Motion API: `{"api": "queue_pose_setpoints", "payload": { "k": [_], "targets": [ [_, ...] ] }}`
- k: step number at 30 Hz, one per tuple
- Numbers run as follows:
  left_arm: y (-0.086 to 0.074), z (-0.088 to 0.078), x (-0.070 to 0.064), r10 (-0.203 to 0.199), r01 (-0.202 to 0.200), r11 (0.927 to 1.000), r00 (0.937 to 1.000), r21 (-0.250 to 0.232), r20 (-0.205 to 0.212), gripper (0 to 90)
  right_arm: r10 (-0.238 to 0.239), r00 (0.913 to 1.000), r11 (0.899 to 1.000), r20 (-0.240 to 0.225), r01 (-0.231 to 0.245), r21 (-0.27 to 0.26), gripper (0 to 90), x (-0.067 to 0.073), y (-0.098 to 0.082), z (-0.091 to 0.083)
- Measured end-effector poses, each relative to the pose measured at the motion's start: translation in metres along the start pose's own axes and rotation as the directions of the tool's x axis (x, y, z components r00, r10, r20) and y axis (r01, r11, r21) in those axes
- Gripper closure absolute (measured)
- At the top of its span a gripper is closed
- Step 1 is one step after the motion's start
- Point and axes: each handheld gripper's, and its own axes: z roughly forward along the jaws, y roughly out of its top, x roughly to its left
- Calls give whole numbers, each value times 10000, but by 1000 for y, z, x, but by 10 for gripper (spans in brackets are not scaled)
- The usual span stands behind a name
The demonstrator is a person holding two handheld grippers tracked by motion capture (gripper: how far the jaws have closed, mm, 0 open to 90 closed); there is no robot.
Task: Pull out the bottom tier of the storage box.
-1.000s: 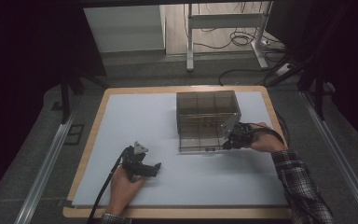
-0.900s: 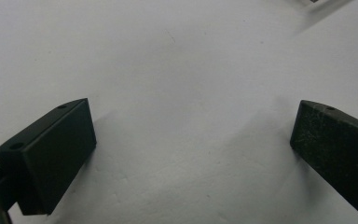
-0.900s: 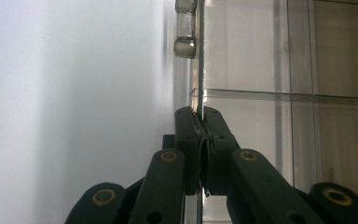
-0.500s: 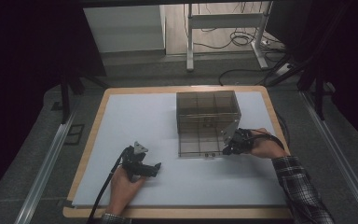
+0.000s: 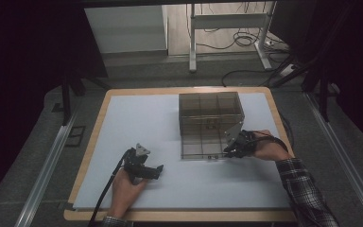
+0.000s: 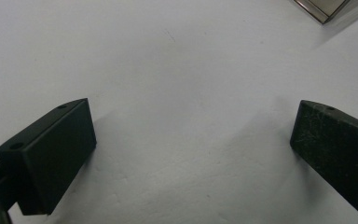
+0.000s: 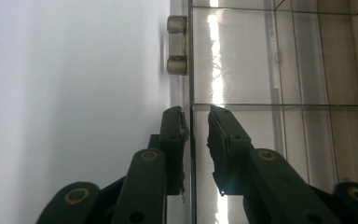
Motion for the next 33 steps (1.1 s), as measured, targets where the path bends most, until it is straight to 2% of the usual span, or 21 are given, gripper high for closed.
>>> {"api": "queue_pose_setpoints", "payload": {
  "k": [10, 11, 12, 17, 18, 28, 33],
  "targets": [
    [0, 0, 0, -4, 4, 10000, 10000, -5, -1, 0, 188, 9995, 9996, 234, -182, -237, 698, 4, 1, -5],
    [0, 0, 0, -2, 2, 10000, 10000, -1, -2, 0, 247, 9997, 9991, 75, -244, -359, 691, 4, 0, -5],
    [0, 0, 0, -5, 5, 10000, 10000, -3, -2, 0, 215, 9993, 9994, 314, -207, -262, 687, 5, 1, -7],
    [0, 0, 0, -1, 1, 10000, 10000, -2, -3, 0, 368, 9988, 9982, 332, -352, -482, 675, 7, 2, -9],
    [0, 0, 0, -1, 1, 10000, 10000, -1, -3, 0, 450, 9988, 9974, 216, -437, -579, 668, 7, 2, -8],
    [0, 0, 0, 27, -27, 10000, 10000, -2, -5, 0, 695, 9958, 9947, 595, -646, -795, 607, 13, 3, -13],
    [0, 0, 0, 27, -27, 10000, 10000, -1, -3, 0, 797, 9949, 9930, 621, -738, -922, 582, 16, 3, -15]
  ]
}}
